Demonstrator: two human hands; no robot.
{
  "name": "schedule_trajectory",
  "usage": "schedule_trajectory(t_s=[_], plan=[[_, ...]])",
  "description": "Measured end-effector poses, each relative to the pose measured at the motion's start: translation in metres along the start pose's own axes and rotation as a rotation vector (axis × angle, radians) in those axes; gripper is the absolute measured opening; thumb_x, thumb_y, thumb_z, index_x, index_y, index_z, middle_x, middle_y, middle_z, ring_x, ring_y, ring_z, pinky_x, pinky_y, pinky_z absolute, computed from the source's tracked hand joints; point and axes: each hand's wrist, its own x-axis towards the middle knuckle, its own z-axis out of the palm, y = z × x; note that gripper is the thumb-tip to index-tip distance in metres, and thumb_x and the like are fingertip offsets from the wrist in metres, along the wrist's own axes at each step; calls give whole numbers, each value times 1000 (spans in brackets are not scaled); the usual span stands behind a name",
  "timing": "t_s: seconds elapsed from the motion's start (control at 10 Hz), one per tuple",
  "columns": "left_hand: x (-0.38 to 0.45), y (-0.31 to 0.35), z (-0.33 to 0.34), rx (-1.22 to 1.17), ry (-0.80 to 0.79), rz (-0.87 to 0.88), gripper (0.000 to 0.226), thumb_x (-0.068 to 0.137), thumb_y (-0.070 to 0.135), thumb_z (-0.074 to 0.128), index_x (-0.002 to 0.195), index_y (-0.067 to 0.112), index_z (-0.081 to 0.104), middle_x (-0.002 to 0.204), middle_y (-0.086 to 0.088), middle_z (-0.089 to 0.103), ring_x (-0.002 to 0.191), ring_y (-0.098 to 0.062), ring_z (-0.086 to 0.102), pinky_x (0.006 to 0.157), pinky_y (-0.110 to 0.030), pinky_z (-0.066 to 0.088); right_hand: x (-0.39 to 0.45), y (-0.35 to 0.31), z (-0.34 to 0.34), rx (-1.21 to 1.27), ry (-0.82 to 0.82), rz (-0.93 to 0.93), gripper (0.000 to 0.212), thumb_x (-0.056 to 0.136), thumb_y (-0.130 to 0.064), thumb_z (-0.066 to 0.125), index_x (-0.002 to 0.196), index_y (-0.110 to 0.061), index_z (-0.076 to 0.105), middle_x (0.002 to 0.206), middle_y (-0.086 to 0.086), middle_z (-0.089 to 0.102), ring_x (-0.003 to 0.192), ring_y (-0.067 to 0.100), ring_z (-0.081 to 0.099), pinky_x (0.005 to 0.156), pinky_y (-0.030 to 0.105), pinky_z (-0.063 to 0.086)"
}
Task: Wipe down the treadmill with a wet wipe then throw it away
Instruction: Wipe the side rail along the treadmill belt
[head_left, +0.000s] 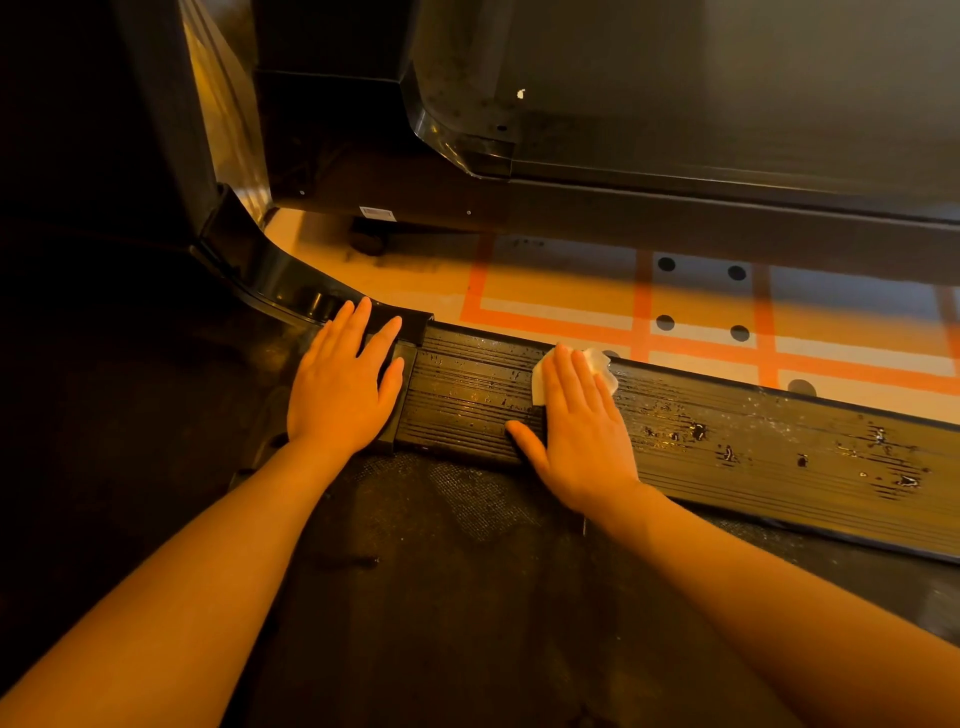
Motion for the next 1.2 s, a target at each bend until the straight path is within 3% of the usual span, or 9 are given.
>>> schedule_trajectory(t_s=[0.5,1.0,1.2], plan=[[-1,0,-1,4,-2,2,50,101,36,42,149,21,38,160,-12,23,149,-27,16,118,-45,20,-69,-19,21,63,-25,32,90,92,-74,3,155,-9,1,163,8,-8,150,22,-10,120,40,1],[0,2,-2,-5,-12,-7,50,102,36,41,149,21,38,160,-11,22,149,-26,15,119,-44,19,-19,8,5,61,31,89,91,88,-72,3,155,-11,-6,162,4,-14,149,19,-16,119,35,-8],[0,2,-2,11,-18,-8,51,101,39,37,150,23,37,161,-10,21,149,-25,14,118,-43,19,-51,4,17,182,90,18,68,99,-53,16,155,-15,9,162,1,1,150,17,-7,120,35,0]])
